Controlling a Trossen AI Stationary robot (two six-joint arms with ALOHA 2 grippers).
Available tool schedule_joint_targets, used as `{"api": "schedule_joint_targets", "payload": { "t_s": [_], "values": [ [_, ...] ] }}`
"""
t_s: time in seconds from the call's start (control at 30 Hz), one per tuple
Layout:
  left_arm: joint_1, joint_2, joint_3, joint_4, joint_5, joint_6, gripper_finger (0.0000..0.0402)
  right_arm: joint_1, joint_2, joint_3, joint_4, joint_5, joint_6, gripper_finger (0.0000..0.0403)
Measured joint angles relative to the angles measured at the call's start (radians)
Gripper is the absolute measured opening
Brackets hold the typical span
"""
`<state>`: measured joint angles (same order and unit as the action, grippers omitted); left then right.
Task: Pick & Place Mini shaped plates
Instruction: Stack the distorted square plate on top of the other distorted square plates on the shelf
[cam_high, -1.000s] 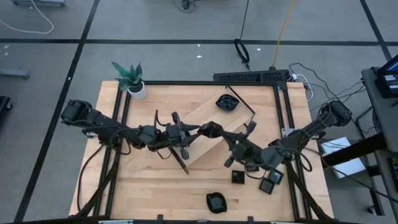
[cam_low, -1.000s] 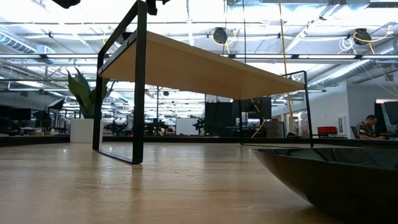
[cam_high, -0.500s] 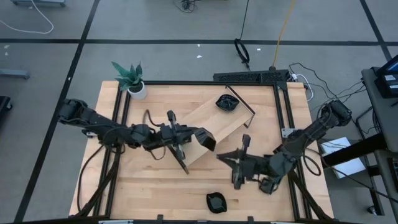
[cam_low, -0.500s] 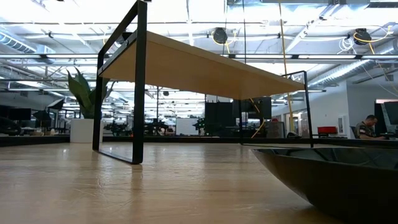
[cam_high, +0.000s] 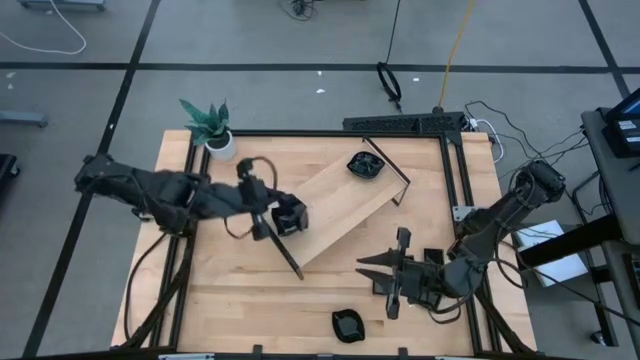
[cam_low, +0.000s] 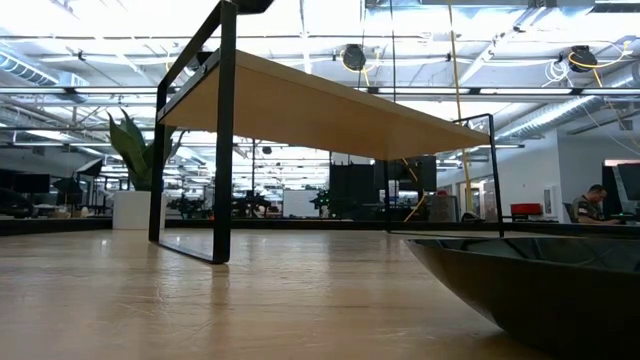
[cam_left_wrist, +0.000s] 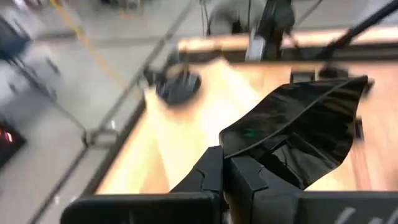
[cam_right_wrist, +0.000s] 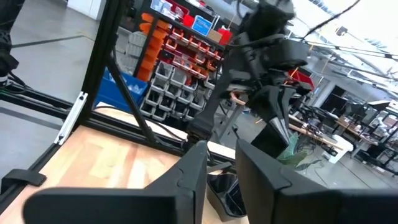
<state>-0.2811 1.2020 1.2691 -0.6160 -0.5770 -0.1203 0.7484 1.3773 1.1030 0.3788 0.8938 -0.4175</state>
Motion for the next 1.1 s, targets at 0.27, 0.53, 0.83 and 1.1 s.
{"api": "schedule_joint_targets", "payload": {
  "t_s": [0.27,0.53,0.83,1.1],
  "values": [
    [0.137,0.018,0.061,-0.215,0.408,0.134,0.0005,-0.003,0.0,0.0,-0.018,-0.001,0.013,0.0077],
    [0.259,0.093,0.057,-0.245,0.406,0.155,0.0007,-0.003,0.0,0.0,-0.018,-0.001,0.013,0.0078],
    [0.334,0.156,0.057,-0.248,0.502,0.175,0.0007,-0.003,0.0,0.0,-0.028,-0.001,0.013,0.0078],
    [0.355,0.168,0.057,-0.248,0.502,0.099,0.0036,-0.003,0.0,-0.014,-0.032,-0.001,0.017,0.0079]
  ]
}}
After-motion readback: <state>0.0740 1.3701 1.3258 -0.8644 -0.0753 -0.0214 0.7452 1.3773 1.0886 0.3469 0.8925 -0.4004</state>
